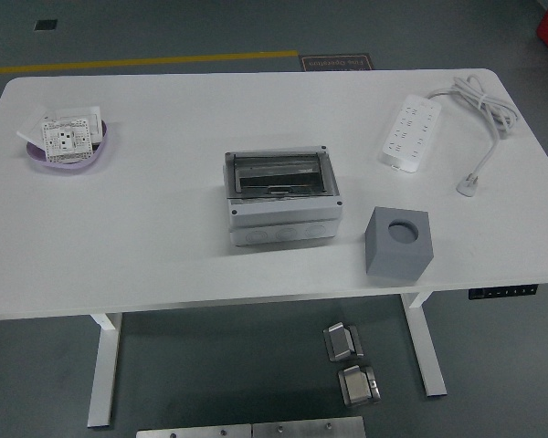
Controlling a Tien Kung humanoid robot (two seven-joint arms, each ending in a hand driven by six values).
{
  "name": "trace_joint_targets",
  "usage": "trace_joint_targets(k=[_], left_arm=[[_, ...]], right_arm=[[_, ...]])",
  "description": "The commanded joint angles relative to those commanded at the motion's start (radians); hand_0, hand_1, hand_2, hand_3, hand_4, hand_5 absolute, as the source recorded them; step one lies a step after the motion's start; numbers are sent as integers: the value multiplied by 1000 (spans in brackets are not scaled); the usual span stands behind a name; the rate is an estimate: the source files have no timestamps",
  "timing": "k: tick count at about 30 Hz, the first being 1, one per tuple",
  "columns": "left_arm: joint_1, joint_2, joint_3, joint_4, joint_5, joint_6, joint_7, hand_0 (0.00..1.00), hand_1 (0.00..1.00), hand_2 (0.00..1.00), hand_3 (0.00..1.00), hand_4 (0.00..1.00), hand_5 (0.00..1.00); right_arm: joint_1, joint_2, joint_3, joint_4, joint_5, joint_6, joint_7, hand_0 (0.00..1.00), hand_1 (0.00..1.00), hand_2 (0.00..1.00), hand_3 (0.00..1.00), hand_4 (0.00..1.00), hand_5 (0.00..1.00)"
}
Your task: Pick up the cylinder from the cube,place it in the box,flap close box
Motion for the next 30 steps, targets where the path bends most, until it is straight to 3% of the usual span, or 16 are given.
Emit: trace_joint_targets(k=[30], left_arm=[[17, -9, 26, 3, -54, -1, -12, 655, 655, 616, 641, 616, 487]], right_arm=[[-3, -10, 17, 2, -62, -13, -27, 732, 639, 692, 792, 747, 545]])
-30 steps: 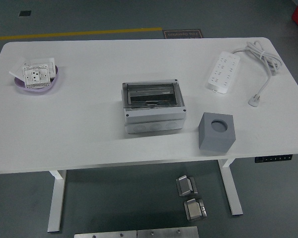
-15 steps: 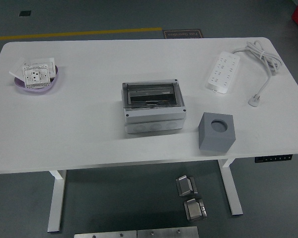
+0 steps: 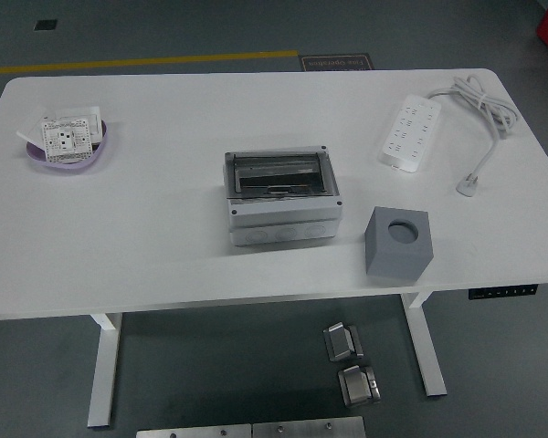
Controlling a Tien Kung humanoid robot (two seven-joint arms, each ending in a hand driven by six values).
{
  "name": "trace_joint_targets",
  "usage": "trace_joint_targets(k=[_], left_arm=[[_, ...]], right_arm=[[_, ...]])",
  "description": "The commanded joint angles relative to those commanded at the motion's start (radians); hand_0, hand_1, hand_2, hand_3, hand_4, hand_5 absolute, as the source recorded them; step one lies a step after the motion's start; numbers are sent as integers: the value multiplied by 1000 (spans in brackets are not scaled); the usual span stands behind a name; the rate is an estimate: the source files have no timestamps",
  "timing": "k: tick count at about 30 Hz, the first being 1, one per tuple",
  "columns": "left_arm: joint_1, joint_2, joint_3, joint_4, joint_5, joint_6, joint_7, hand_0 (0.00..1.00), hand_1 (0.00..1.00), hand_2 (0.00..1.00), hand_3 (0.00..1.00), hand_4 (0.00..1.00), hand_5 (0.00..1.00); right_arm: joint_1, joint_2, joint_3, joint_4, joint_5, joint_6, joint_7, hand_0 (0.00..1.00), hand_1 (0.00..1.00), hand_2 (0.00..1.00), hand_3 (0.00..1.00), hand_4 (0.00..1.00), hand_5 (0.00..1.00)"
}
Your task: Pick up the cylinder from the cube,place it in the box,flap close box
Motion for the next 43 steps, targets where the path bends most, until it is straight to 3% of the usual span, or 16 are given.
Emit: trace_joint_targets(k=[17, 43], left_arm=[[-1, -10, -34, 1, -1, 0, -2, 655, 655, 615, 641, 625, 474], [6, -8, -26, 2, -11, 0, -3, 655, 655, 614, 642, 627, 467]], right_arm=[[5, 17, 18, -4, -4, -5, 6, 729, 624, 687, 789, 739, 540], [8, 29, 14, 1, -1, -9, 5, 729, 621, 681, 772, 734, 542]])
